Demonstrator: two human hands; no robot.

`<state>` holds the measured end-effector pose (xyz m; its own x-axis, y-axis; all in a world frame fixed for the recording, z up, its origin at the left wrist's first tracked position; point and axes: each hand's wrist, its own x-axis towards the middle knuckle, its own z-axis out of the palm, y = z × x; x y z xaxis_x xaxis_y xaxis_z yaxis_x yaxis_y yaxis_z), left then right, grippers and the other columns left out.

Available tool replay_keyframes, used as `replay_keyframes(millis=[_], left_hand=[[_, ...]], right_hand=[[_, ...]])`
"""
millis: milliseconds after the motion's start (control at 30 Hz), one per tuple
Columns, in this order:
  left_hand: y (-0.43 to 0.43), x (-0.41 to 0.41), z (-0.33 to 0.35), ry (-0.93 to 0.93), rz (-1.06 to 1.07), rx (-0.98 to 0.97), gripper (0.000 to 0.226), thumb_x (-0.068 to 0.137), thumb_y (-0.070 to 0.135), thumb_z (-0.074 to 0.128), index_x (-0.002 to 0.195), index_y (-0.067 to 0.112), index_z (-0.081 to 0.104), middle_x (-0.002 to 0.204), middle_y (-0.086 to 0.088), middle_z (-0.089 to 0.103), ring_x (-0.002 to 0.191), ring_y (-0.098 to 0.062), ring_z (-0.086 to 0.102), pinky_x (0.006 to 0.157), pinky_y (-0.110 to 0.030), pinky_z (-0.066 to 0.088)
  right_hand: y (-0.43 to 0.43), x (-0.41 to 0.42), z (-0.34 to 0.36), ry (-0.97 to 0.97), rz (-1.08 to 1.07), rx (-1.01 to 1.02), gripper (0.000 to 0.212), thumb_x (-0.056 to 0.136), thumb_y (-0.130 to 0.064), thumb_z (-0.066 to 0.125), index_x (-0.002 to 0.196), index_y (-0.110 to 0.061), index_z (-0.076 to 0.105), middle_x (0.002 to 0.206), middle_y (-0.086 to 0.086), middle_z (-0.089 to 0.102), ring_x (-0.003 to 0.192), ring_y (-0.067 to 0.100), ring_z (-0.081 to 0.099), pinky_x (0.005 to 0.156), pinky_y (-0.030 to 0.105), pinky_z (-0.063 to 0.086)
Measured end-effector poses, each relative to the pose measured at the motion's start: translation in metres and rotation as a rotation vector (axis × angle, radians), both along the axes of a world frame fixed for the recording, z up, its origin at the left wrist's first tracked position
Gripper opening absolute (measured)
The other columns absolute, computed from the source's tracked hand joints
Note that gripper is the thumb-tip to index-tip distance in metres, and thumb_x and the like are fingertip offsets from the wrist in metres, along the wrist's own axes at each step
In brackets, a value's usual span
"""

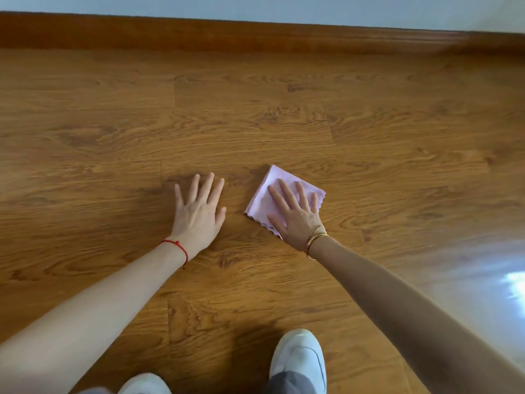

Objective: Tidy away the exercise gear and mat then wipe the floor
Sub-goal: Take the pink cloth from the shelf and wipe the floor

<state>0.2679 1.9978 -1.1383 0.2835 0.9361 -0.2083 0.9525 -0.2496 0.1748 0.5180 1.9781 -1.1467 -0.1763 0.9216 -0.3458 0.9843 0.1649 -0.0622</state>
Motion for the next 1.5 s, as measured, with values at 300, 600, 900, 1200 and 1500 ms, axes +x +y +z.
replay_keyframes(millis=[300,600,900,1200,1500], left_hand=[[0.016,-0.02,-0.009,-0.095,0.121,0.052,0.062,0.105,0.042,0.034,0.16,0.023,0.016,0.168,-0.005,0.012,0.156,-0.031,0.003,0.12,-0.066,0.007],[0.022,-0.04,-0.011,-0.118,0.176,0.089,0.062,0.103,0.038,0.039,0.16,0.02,0.019,0.167,-0.01,0.017,0.155,-0.035,0.009,0.117,-0.07,0.011],[0.016,-0.04,-0.017,-0.031,0.224,0.079,0.062,0.101,0.034,0.045,0.158,0.02,0.026,0.165,-0.011,0.023,0.153,-0.037,0.014,0.115,-0.072,0.015],[0.0,-0.026,-0.005,-0.008,0.166,0.113,0.061,0.1,0.03,0.049,0.157,0.02,0.03,0.164,-0.011,0.026,0.153,-0.036,0.017,0.116,-0.07,0.015],[0.002,0.017,-0.001,-0.01,0.059,0.124,0.061,0.101,0.034,0.046,0.158,0.023,0.027,0.165,-0.008,0.024,0.154,-0.034,0.016,0.117,-0.068,0.015]], right_hand=[[0.1,0.0,0.0,-0.001,-0.199,0.004,0.066,0.1,-0.053,0.023,0.156,-0.031,-0.004,0.165,-0.005,-0.009,0.15,0.038,-0.007,0.112,0.069,0.007],[0.139,-0.042,0.001,0.025,-0.166,0.01,0.067,0.098,-0.048,0.027,0.156,-0.03,-0.001,0.164,-0.006,-0.005,0.15,0.039,-0.005,0.11,0.07,0.01],[0.09,-0.059,0.006,0.024,0.233,0.004,0.072,0.096,-0.054,0.035,0.156,-0.032,0.002,0.165,-0.005,0.001,0.15,0.04,0.002,0.109,0.067,0.018],[0.005,-0.057,0.001,0.092,0.364,0.004,0.071,0.094,-0.056,0.024,0.157,-0.032,0.001,0.166,-0.004,-0.003,0.151,0.038,-0.007,0.112,0.072,0.008],[-0.006,0.0,-0.001,0.073,0.236,0.026,0.07,0.097,-0.057,0.029,0.156,-0.034,0.002,0.166,-0.004,-0.002,0.151,0.037,-0.005,0.112,0.071,0.009]])
